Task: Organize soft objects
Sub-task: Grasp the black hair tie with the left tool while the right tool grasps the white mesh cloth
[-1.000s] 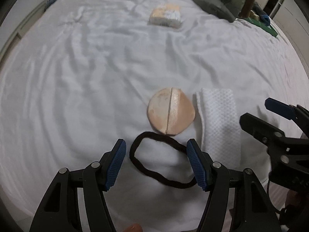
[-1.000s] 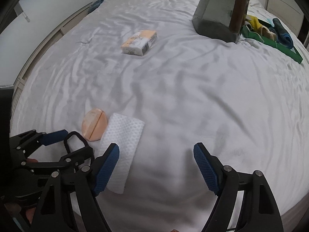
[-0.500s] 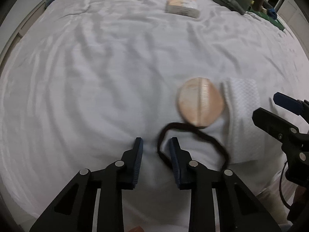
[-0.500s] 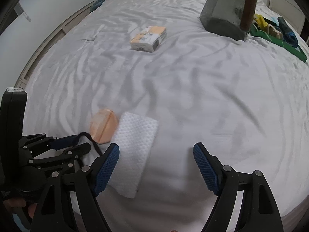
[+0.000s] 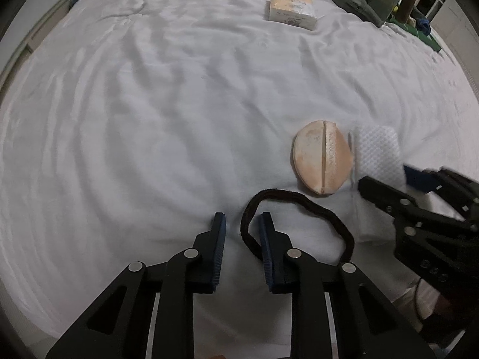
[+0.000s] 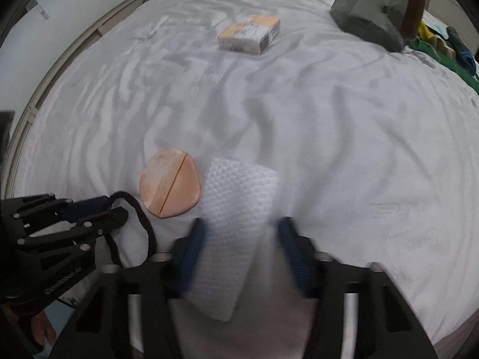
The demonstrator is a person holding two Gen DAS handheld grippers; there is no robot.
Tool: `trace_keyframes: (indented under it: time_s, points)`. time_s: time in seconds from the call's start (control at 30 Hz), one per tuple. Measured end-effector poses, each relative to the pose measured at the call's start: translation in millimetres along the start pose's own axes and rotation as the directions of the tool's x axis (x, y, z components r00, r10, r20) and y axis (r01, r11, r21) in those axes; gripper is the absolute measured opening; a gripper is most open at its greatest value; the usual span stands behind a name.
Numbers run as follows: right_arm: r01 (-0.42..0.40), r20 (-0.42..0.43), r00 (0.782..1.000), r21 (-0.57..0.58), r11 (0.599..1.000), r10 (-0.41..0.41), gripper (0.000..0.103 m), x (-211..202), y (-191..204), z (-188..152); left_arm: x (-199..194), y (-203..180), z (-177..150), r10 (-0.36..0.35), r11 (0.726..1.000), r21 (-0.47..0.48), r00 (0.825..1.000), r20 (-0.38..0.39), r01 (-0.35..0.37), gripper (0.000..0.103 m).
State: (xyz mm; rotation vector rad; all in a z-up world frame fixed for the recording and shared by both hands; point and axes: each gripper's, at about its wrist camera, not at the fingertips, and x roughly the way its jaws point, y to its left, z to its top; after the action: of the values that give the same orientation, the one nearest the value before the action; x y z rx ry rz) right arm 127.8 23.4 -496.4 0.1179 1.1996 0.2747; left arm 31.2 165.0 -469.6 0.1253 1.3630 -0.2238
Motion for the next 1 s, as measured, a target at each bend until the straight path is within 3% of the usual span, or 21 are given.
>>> trace_keyframes:
  time_s: [0.03,0.13,0.33,0.7,1.0]
  points:
    - [-0.011,-0.004,1.0,-0.007,1.0,0.011,0.019,1.1,1.0,0.2,2.7,-3.0,3.5,-0.015,1.0,-0.01,1.0,-0.005,0.015,0.015]
    - [-0.042,-0.008,0.999,-0.028,0.999,0.042,0.01,-0.4,2.2,2.0,4.2,-1.7,8.5,-0.038,0.999,-0.029,0.999,-0.008,0.038,0.012]
    - [-0.079,0.005,0.997,-0.033,0.996,0.079,0.008,-11.7,-4.4,3.3,-6.7,-11.8,10.6,-0.015,0.999,-0.03,1.0,0.002,0.015,0.002]
    - [-0.112,0.045,0.992,-0.055,0.992,0.115,0.008,-36.4,-7.8,0.5,-35.1,-27.4,22.3,0.032,0.998,-0.049,0.998,0.047,-0.029,0.002]
    - [-0.118,0.084,0.989,-0.034,0.992,0.121,0.007,-61.1,-29.8,8.6,-57.5,-42.1,39.7,0.05,0.999,-0.013,0.992,0.114,-0.049,0.002]
